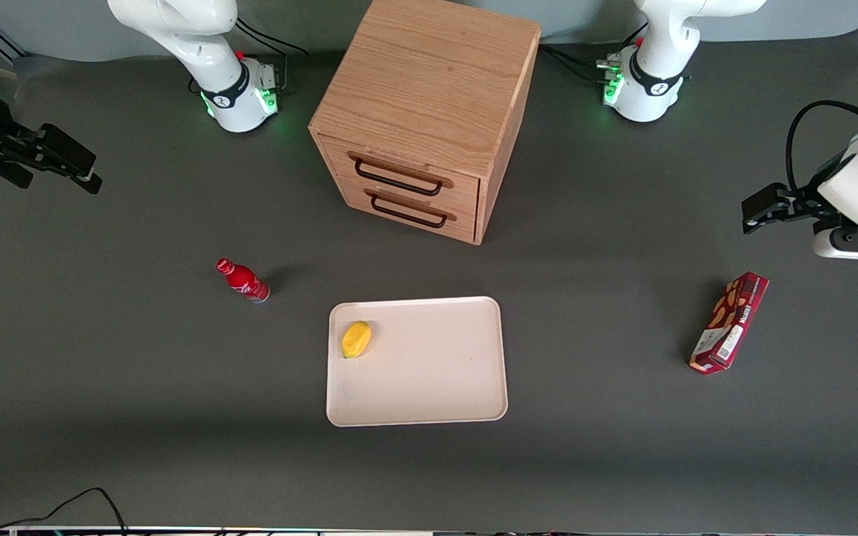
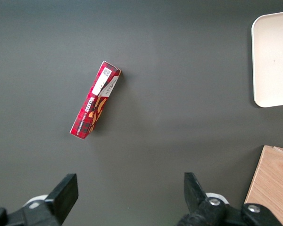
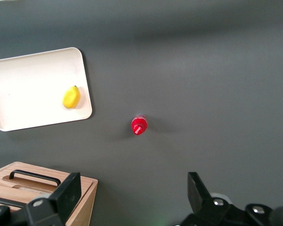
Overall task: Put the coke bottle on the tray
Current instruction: 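Move the right gripper open toward the red Coca-Cola bottle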
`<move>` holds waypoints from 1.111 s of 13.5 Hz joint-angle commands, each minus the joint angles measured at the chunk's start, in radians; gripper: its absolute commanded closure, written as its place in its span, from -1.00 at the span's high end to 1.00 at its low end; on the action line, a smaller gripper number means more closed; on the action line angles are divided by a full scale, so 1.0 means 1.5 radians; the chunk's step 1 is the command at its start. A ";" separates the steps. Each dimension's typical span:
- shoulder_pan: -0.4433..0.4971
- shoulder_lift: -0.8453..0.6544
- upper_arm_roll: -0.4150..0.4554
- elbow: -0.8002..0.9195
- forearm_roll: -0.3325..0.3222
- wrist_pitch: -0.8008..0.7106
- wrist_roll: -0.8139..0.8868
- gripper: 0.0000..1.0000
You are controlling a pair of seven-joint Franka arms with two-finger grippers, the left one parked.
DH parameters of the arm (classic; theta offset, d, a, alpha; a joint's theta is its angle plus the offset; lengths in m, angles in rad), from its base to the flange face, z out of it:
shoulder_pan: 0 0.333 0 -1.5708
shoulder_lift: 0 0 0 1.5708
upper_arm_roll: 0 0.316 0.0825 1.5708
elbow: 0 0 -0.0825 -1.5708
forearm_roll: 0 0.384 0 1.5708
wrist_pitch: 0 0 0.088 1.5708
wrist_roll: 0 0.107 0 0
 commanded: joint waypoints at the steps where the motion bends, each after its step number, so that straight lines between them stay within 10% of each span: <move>1: 0.000 -0.004 0.004 0.016 0.017 -0.024 0.055 1.00; 8: 0.004 0.014 0.033 -0.038 0.027 -0.003 0.074 1.00; 15: -0.027 -0.034 0.035 -0.331 0.042 0.244 0.011 1.00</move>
